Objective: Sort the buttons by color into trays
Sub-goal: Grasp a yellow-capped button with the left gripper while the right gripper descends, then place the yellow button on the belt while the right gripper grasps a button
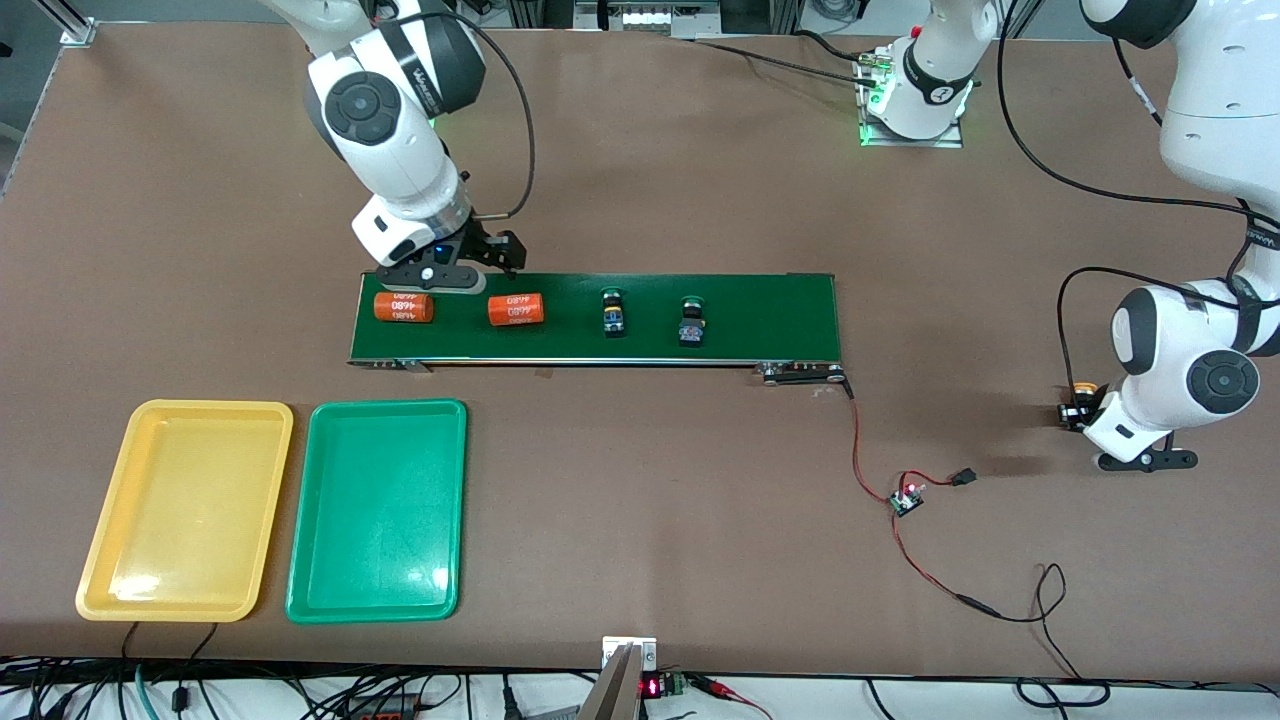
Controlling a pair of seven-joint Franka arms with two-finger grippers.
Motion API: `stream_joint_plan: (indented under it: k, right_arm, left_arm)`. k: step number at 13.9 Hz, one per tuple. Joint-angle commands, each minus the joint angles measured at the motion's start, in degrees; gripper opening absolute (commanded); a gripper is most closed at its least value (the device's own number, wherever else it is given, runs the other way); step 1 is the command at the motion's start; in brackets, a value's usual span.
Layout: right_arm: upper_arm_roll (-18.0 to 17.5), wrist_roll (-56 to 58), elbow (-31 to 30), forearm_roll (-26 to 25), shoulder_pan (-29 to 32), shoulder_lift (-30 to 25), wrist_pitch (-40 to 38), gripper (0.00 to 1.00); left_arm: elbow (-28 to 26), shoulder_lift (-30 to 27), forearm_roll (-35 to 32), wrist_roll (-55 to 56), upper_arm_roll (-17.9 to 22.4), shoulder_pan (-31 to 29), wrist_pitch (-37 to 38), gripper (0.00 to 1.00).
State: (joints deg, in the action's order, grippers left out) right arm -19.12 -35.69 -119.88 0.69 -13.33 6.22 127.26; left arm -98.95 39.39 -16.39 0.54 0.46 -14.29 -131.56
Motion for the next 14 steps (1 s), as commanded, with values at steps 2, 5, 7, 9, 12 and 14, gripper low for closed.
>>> stream_joint_plan:
  k: [2, 5, 7, 9, 12, 14]
  right_arm:
    - [0.31, -1.57, 2.37, -1.13, -1.87, 3.36, 1.49, 1.0]
    - [0.31, -1.57, 2.45, -1.13, -1.96, 4.06, 2.55, 1.0]
    - [0.4, -1.57, 2.45, -1.22, -2.31, 4.24, 3.08, 1.0]
    - [0.49, -2.88, 2.45, -1.65, -2.4, 4.51, 3.34, 1.0]
    - [0.49, -3.86, 2.37, -2.8, -2.4, 4.51, 3.34, 1.0]
    - [0.4, -4.03, 2.37, -2.98, -2.75, 5.12, 3.87, 1.0]
  left_arm:
    - [0.69, -6.41, 6.0, 0.25, -4.58, 0.58, 14.09, 0.24]
    - [0.86, -9.58, 8.74, 0.25, -10.81, 0.84, 22.12, 0.24]
    - [0.95, -10.82, 8.83, 2.26, -15.03, 1.55, 24.76, 0.24]
    - [0.86, -10.91, 8.83, 6.56, -20.73, 2.16, 24.86, 0.24]
    - [0.86, -10.56, 10.85, 18.67, -28.48, 3.83, 24.33, 0.24]
    - [-0.18, -9.43, 10.94, 24.13, -32.09, 4.97, 24.16, 0.23]
